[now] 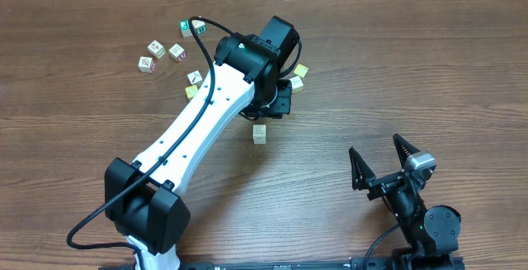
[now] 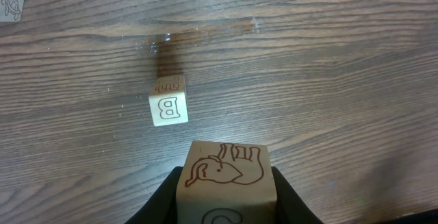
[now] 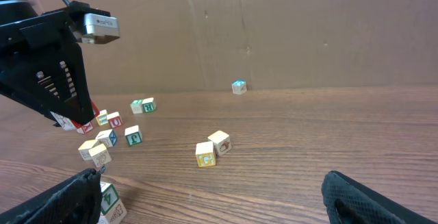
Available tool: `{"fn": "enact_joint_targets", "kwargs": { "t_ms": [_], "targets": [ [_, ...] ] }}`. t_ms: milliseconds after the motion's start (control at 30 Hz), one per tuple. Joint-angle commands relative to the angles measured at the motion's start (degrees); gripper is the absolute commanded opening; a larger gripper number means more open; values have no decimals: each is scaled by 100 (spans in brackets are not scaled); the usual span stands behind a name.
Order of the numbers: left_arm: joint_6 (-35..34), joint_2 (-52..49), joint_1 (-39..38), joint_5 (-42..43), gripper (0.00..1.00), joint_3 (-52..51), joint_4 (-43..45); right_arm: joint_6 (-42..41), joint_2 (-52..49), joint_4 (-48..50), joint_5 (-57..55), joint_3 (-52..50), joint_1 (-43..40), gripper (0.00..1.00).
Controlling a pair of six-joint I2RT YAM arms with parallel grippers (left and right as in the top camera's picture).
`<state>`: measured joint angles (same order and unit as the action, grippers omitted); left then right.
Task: Form a tower
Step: 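Move the held elephant-picture block over the bow-picture block on the tower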
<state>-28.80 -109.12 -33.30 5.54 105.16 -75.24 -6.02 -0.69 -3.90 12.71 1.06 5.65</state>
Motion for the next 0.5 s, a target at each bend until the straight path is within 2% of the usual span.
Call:
{"fn": "enact_joint_targets", "kwargs": {
  "t_ms": [0, 467],
  "targets": [
    [-105, 103, -28, -68, 5, 105, 2, -11, 52, 31, 2, -59, -26, 100],
    [-138, 103, -57, -63, 6, 105, 26, -11, 52, 31, 2, -59, -26, 100]
  ]
}}
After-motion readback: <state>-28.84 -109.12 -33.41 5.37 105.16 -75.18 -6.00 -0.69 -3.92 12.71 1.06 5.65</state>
